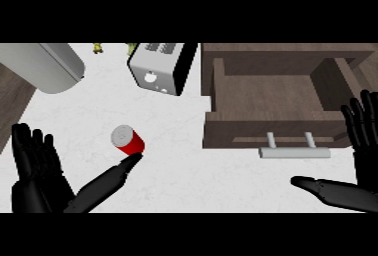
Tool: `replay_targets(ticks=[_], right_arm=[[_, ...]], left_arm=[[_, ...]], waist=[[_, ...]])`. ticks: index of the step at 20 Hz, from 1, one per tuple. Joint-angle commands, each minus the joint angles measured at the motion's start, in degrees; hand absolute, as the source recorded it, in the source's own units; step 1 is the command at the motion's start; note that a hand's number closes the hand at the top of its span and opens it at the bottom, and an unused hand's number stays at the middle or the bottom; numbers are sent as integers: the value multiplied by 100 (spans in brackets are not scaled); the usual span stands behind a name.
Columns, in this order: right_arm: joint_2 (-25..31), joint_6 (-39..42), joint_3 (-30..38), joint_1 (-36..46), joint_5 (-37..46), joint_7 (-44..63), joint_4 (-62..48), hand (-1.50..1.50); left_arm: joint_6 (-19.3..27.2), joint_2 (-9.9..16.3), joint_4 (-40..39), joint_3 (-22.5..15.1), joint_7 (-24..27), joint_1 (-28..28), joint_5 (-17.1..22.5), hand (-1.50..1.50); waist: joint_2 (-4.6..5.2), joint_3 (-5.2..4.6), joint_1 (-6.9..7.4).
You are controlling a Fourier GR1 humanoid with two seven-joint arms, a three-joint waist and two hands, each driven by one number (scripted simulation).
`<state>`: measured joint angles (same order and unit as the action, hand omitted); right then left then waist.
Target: Pick up the can, place it into the drawer and close the drawer
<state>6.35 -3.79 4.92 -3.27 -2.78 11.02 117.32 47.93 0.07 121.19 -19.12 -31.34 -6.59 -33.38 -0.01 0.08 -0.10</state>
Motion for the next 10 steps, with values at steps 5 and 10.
replay_targets(ticks=[5,10], right_arm=[[-86,242,58,-750,-105,-304,444,-150],[-88,254,139,-531,-109,-148,420,-150]], left_arm=[[406,-7,-177,-426,-1649,760,-1295,-150],[628,-7,-1151,48,-595,847,-48,-150]], waist=[[-7,-3,-36],[2,-11,-23]])
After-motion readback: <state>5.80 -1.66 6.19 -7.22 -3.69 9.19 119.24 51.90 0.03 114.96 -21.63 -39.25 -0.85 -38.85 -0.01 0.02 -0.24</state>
